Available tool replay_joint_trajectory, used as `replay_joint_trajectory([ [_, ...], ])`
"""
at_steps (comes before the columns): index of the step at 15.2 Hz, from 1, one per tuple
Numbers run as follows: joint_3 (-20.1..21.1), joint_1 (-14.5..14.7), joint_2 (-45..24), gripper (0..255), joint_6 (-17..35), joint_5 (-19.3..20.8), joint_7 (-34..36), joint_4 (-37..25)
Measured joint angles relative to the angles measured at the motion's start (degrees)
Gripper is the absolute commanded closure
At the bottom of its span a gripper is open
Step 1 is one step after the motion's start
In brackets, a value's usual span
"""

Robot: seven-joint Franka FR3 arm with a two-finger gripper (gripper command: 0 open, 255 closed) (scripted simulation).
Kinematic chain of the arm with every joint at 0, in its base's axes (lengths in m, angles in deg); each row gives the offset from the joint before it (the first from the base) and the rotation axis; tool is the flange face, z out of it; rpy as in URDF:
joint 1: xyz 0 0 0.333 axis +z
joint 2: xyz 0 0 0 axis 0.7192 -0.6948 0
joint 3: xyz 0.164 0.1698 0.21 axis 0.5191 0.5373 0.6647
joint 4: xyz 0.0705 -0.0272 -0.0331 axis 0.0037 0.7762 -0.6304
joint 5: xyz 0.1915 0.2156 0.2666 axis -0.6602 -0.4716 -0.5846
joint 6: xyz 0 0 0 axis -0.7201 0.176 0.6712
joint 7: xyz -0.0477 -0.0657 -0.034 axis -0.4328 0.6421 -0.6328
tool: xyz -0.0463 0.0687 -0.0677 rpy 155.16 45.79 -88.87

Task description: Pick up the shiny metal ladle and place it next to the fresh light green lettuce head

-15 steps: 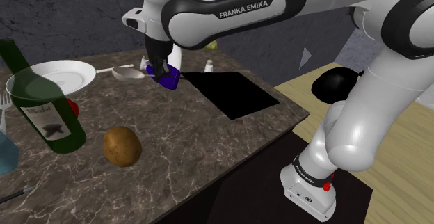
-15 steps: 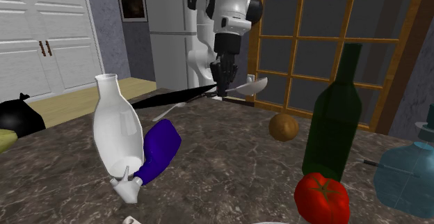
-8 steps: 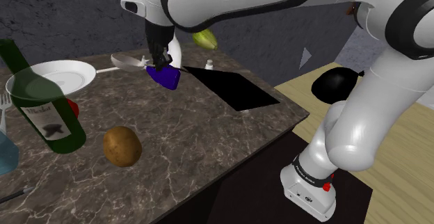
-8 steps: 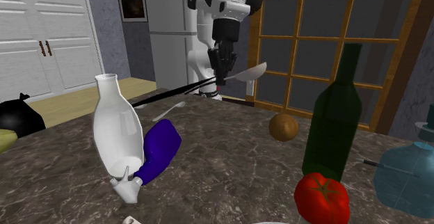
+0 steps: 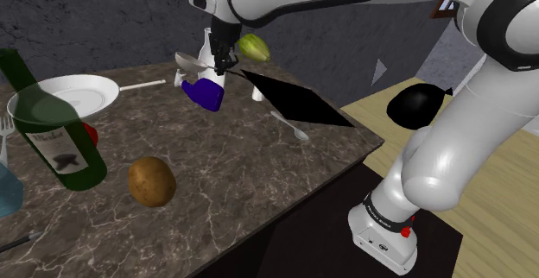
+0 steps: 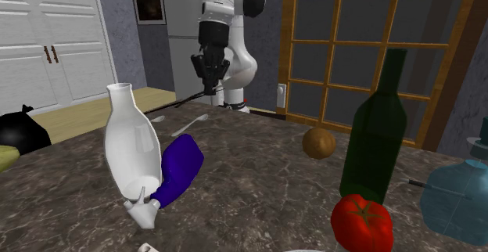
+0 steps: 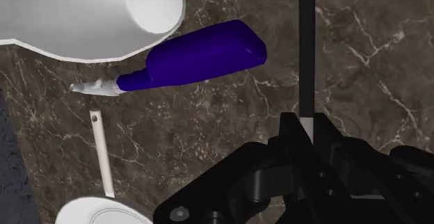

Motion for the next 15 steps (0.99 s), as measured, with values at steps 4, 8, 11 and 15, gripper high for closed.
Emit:
replay_joint_trajectory([
  [4,-2.6,-2.5,0.3,255,0.3,-1.3,-5.6,0.1],
  [8,-5.3,-4.9,-0.1,255,0.8,-2.5,-11.2,0.0],
  [11,-7.5,-7.1,-1.7,255,0.8,-3.5,-16.1,-1.9],
  [15,-9.8,-9.6,-3.4,255,0.5,-4.8,-21.4,-4.0],
])
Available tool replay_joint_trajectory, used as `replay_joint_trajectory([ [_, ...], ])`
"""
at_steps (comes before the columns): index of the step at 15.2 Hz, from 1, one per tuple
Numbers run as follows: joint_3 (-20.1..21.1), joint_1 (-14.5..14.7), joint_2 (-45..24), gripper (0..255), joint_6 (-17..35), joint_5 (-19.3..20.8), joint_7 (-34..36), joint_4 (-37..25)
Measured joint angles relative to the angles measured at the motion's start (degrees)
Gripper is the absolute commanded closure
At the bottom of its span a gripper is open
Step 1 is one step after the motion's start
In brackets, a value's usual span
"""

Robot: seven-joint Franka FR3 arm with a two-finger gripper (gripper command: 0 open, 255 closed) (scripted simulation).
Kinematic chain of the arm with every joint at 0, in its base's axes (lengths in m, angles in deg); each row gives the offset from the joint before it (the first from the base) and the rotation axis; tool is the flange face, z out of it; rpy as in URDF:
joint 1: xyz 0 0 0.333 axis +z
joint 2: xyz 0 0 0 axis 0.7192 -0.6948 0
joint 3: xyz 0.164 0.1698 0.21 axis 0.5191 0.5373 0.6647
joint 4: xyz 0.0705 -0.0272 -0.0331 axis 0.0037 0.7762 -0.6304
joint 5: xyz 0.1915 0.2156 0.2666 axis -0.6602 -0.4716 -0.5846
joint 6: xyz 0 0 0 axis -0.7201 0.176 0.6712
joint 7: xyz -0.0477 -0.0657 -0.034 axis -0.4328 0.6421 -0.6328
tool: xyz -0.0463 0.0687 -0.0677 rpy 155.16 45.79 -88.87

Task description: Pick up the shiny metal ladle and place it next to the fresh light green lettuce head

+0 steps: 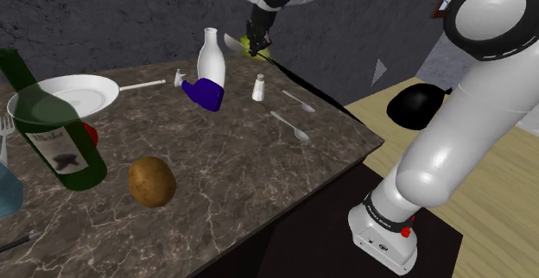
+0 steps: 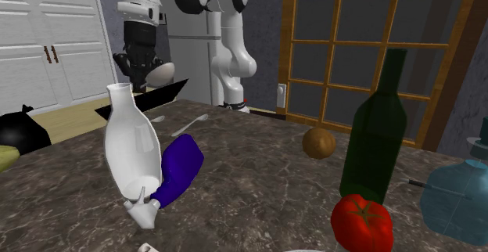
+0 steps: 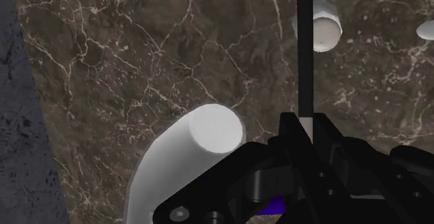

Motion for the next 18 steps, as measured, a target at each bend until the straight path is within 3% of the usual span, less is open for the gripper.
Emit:
replay_joint_trajectory([
  [9,-4.7,-6.4,-7.5,255,-2.6,-3.8,-12.3,-10.0],
  [18,-7.5,-14.0,-20.0,255,-8.5,-8.1,-22.9,-27.7],
])
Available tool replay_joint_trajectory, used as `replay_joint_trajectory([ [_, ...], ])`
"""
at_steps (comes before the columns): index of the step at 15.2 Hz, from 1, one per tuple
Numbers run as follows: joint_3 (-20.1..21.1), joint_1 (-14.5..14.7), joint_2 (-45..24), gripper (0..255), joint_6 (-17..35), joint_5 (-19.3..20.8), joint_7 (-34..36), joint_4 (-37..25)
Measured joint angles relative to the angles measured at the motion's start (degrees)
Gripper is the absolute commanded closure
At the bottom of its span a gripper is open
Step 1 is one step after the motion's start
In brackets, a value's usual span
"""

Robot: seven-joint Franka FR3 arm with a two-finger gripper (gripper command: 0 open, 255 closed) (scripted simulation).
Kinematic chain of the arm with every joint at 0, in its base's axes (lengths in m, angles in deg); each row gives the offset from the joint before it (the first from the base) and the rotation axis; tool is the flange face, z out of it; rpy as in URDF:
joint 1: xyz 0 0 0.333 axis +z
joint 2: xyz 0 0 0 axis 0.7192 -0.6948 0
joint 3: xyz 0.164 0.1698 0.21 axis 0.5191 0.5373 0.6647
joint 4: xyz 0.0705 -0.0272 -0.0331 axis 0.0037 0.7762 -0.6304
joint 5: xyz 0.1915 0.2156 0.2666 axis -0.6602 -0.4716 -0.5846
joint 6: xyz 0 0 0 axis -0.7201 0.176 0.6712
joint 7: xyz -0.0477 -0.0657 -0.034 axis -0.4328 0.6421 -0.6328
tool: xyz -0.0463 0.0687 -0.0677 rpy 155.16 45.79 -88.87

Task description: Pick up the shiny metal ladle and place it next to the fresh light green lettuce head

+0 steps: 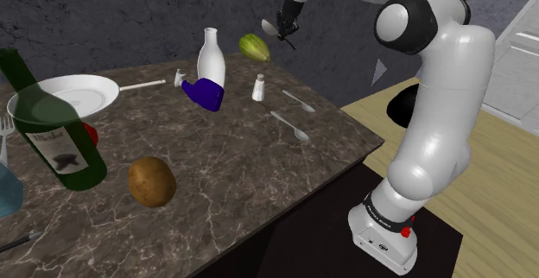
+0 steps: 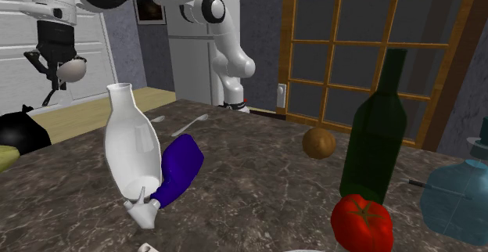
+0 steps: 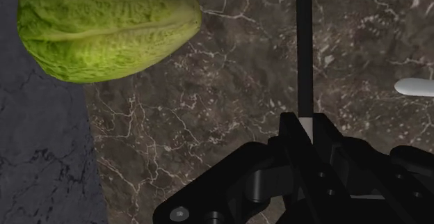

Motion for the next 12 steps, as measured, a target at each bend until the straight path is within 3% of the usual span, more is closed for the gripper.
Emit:
replay_joint_trajectory([
  [4,-0.4,-2.8,-5.7,255,-2.3,-1.4,-2.9,-7.7],
  [12,-0.3,-2.9,-6.7,255,3.2,-1.9,-3.8,-3.1],
])
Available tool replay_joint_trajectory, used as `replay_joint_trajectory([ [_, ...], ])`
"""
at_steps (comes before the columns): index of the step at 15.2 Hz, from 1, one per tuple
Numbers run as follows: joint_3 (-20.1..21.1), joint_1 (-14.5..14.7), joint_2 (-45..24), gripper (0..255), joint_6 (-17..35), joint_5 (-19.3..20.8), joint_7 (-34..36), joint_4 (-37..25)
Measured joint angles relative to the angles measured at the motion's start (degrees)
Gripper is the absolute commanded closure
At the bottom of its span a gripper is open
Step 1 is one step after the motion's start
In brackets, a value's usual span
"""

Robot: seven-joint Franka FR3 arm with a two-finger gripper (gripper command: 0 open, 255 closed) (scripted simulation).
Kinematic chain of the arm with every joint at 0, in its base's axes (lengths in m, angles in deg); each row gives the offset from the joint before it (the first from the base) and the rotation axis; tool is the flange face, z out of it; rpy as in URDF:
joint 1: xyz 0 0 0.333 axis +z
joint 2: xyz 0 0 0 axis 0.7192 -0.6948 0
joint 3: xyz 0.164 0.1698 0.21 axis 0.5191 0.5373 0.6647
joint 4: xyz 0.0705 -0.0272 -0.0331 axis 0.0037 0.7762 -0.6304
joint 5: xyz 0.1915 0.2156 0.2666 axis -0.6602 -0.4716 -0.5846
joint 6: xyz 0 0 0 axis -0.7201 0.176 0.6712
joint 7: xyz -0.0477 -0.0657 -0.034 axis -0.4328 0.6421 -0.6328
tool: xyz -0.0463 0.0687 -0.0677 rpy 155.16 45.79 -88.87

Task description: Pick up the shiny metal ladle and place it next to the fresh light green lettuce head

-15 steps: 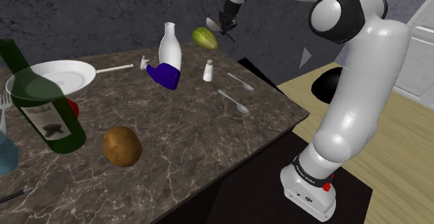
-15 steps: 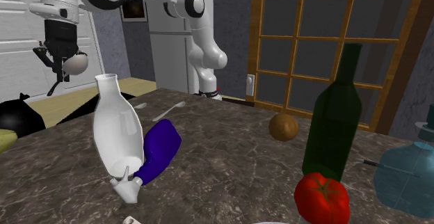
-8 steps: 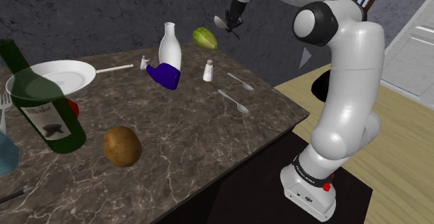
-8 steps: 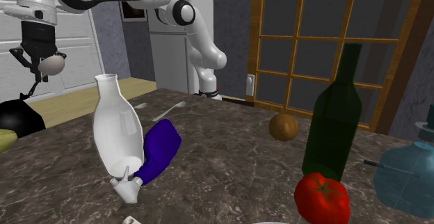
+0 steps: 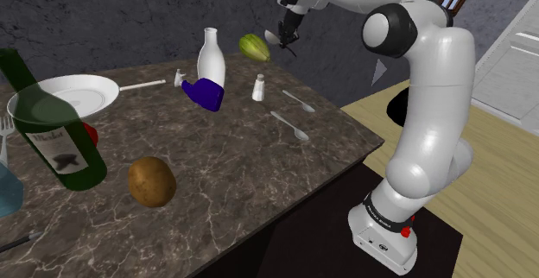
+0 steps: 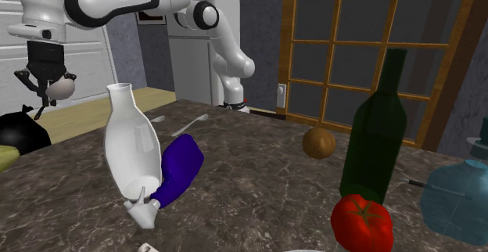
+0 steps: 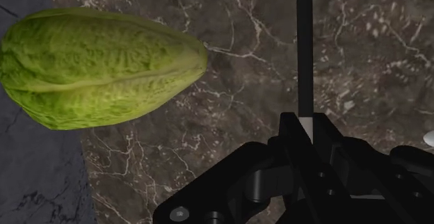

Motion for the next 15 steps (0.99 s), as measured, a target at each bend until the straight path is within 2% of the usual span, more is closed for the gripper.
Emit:
replay_joint_trajectory([
  [15,0.4,0.2,-1.6,255,10.6,-0.9,-1.4,9.1],
])
